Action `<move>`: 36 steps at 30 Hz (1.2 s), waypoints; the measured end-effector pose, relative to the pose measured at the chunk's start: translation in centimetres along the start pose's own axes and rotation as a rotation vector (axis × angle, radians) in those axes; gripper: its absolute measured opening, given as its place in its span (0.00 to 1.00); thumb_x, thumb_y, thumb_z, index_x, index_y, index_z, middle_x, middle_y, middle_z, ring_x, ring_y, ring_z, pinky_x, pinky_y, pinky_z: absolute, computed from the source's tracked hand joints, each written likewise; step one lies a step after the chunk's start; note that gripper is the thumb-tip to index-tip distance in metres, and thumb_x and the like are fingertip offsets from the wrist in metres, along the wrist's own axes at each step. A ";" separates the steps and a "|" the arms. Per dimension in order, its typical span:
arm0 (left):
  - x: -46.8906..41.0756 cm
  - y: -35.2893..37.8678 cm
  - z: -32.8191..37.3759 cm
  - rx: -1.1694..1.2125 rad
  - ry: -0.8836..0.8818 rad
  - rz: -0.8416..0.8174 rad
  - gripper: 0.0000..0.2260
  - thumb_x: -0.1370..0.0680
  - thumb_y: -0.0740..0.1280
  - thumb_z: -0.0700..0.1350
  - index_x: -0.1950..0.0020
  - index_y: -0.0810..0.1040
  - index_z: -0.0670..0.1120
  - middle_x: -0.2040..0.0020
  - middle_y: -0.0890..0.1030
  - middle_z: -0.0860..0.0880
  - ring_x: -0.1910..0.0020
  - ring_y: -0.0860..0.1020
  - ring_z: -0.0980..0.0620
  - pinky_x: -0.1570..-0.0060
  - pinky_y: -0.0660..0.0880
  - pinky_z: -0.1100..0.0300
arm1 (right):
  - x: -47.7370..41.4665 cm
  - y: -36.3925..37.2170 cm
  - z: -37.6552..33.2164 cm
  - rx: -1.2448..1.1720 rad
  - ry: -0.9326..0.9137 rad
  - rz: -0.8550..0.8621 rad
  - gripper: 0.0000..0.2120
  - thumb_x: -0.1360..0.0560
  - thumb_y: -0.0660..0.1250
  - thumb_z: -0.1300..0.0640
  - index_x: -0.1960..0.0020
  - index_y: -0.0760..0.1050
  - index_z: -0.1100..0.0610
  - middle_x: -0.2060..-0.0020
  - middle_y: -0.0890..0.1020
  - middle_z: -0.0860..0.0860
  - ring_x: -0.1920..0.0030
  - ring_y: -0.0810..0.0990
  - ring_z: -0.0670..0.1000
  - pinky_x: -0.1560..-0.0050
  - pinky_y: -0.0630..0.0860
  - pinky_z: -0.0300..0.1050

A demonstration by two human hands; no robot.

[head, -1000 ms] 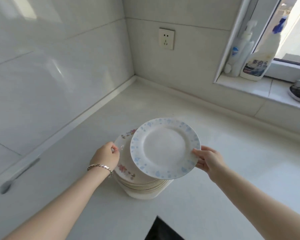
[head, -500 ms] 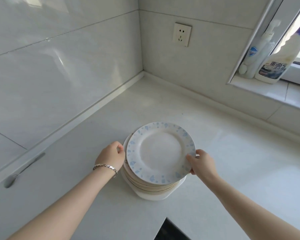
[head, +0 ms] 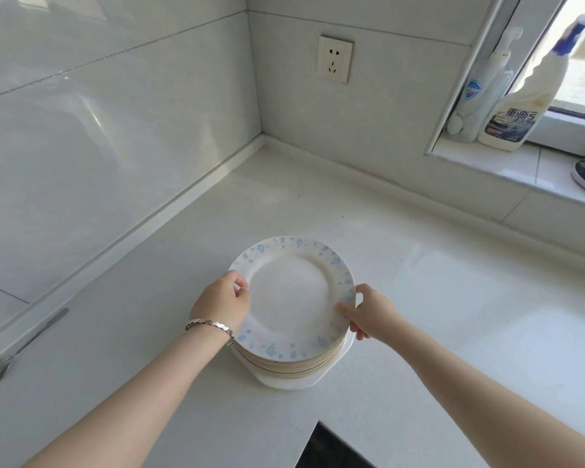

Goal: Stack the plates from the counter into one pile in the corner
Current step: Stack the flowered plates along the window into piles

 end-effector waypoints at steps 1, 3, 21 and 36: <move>0.0 0.4 0.8 -0.025 0.035 -0.008 0.06 0.24 0.58 0.40 0.55 0.72 0.50 0.62 0.78 0.52 0.57 0.79 0.44 0.52 0.76 0.54 | 0.0 -0.3 0.2 -0.033 0.000 -0.021 0.18 0.23 0.59 0.50 0.36 0.66 0.56 0.71 0.77 0.49 0.76 0.73 0.47 0.74 0.69 0.36; 0.1 1.7 2.9 -0.077 0.122 -0.040 0.06 0.23 0.58 0.40 0.55 0.71 0.50 0.66 0.74 0.57 0.59 0.76 0.46 0.54 0.74 0.57 | 0.3 -1.4 1.2 -0.059 0.017 -0.022 0.16 0.21 0.56 0.48 0.40 0.71 0.57 0.71 0.77 0.50 0.76 0.73 0.48 0.74 0.67 0.36; 20.3 32.1 27.8 -0.512 0.814 -0.682 0.05 0.23 0.55 0.43 0.55 0.70 0.50 0.57 0.74 0.51 0.58 0.74 0.47 0.59 0.69 0.61 | 21.7 -16.2 36.9 -0.114 0.560 0.373 0.11 0.23 0.58 0.54 0.45 0.75 0.55 0.71 0.77 0.44 0.72 0.74 0.43 0.69 0.67 0.35; 33.1 46.8 35.1 -0.540 0.707 -0.633 0.06 0.23 0.56 0.42 0.55 0.71 0.50 0.57 0.77 0.50 0.58 0.77 0.45 0.59 0.72 0.59 | 33.5 -25.8 62.9 0.047 0.998 0.608 0.30 0.24 0.61 0.44 0.29 0.59 0.60 0.34 0.67 0.60 0.32 0.64 0.59 0.35 0.66 0.51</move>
Point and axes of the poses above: each hand's wrist, its own x-axis away from the middle knuckle, its own y-axis out of the palm, z = x × y, the point moved 4 cm from there along -x, towards the middle knuckle
